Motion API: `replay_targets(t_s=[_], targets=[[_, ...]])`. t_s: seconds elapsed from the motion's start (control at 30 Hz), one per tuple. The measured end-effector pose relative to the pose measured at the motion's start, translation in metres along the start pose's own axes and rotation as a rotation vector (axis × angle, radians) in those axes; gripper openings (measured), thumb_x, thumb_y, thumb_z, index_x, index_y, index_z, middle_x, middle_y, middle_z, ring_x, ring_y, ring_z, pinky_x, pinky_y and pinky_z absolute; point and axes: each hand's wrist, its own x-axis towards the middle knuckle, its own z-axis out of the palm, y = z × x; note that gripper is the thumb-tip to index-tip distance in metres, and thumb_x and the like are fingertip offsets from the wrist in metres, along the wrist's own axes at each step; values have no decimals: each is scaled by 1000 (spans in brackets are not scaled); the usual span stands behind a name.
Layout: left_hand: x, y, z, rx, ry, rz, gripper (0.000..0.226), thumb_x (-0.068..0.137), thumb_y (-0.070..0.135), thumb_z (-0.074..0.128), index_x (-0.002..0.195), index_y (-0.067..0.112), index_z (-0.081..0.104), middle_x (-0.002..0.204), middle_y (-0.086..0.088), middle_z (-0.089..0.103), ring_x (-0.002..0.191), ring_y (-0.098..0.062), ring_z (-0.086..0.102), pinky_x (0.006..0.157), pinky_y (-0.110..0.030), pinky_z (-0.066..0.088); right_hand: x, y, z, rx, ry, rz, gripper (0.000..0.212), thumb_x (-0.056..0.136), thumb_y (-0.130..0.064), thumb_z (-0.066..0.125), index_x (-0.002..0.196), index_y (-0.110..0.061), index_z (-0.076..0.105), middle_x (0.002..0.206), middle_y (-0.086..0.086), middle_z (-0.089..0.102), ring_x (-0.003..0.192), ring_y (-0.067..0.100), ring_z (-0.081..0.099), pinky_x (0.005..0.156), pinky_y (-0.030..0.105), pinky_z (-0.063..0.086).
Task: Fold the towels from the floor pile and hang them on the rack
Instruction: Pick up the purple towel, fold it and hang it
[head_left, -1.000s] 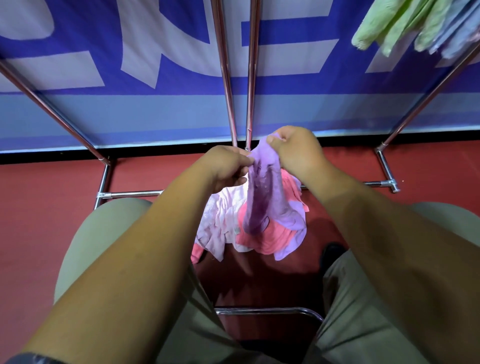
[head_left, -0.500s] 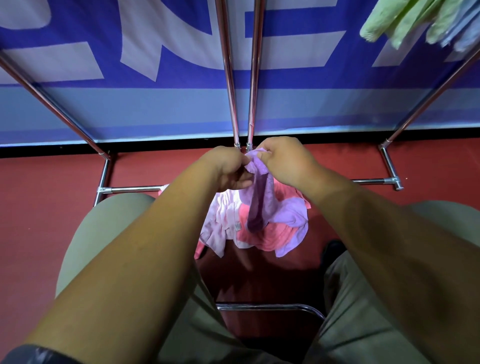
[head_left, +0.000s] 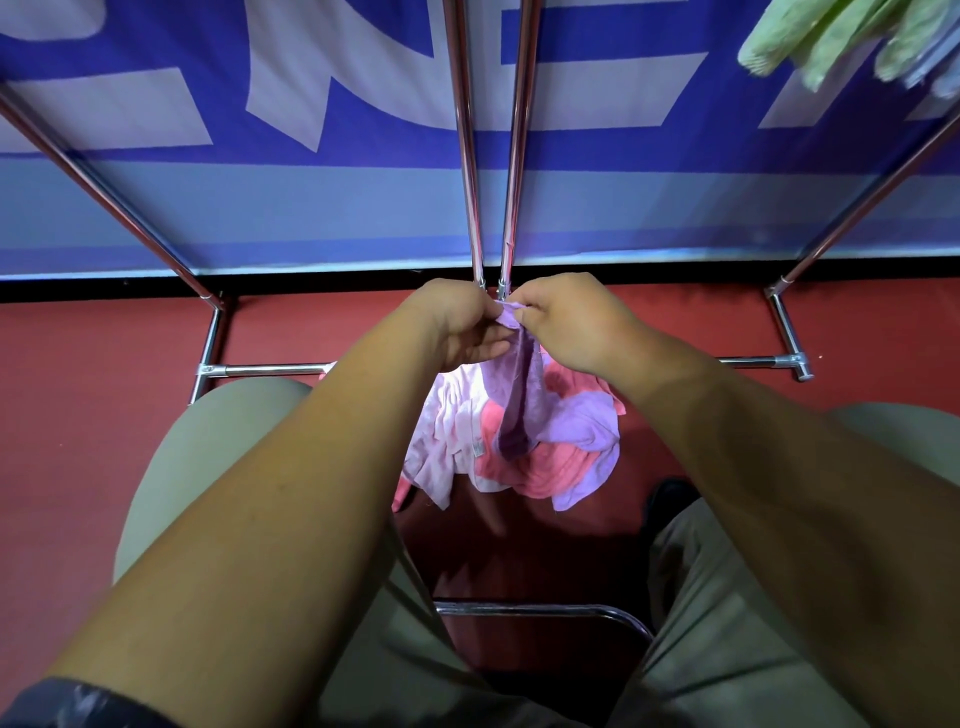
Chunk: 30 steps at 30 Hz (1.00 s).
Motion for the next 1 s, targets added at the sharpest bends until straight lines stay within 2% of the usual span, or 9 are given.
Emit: replay_targets(t_s=[0.13,0.23,0.37,0.43,0.53,0.67,0.83,0.9,1.0], targets=[[1,0,-1,-52,27,6,26,108,-2,44,94,3,65,70,-5,75,54,-8,70,72,-25,63,-1,1,1,43,-13,-15,18,104,-23,58,102,-20,76,85,-1,72,83,21,64,75,36,53],[2,1,-4,-82,19,15,26,108,-2,44,93,0,65,73,-6,76,63,-8,71,75,-26,63,-2,3,1,64,-39,-42,20,106,-24,58,98,-19,75,83,-3,69,82,20,61,74,35,48],[-1,3,-6,-156,8,19,21,108,-5,42,108,-5,63,78,-11,79,64,-12,77,60,-27,65,-3,3,-1,25,-93,-40,19,100,-11,54,98,-17,72,88,0,70,85,22,62,74,37,49],[-4,4,-5,-194,-10,28,23,107,-8,38,105,-7,60,76,-14,79,62,-15,78,58,-27,64,-5,3,-3,39,-94,-44,21,94,-7,54,97,-18,71,83,-2,67,81,20,60,68,33,45],[-6,5,-5,-228,-24,41,22,106,-10,37,106,-9,59,77,-15,79,63,-17,78,60,-28,65,-4,5,-3,49,-54,-55,20,94,-10,58,102,-19,74,84,-2,69,82,19,62,68,30,45],[-2,5,-7,-204,-15,39,19,104,-9,45,110,-8,62,81,-14,80,66,-16,79,61,-27,65,-2,6,-2,30,-9,-60,16,96,-20,58,100,-17,73,85,-1,71,83,21,65,77,41,55],[1,8,-8,-223,-32,72,27,103,-7,41,118,5,60,100,-10,81,80,-15,80,74,-30,67,-2,1,-6,155,67,14,23,95,-19,56,103,-22,77,83,-6,70,79,12,63,71,33,50],[3,10,-8,-119,-30,107,41,100,-6,41,129,16,60,109,-6,78,82,-16,79,81,-32,66,-3,-3,-9,208,129,75,20,96,-18,56,100,-18,76,77,-6,66,73,12,58,65,32,43],[1,7,-8,251,41,193,37,92,-1,55,112,24,73,79,1,71,63,-13,65,68,-29,61,-2,-8,-14,240,206,121,23,95,-17,55,105,-16,76,88,-1,73,84,18,63,71,25,48]])
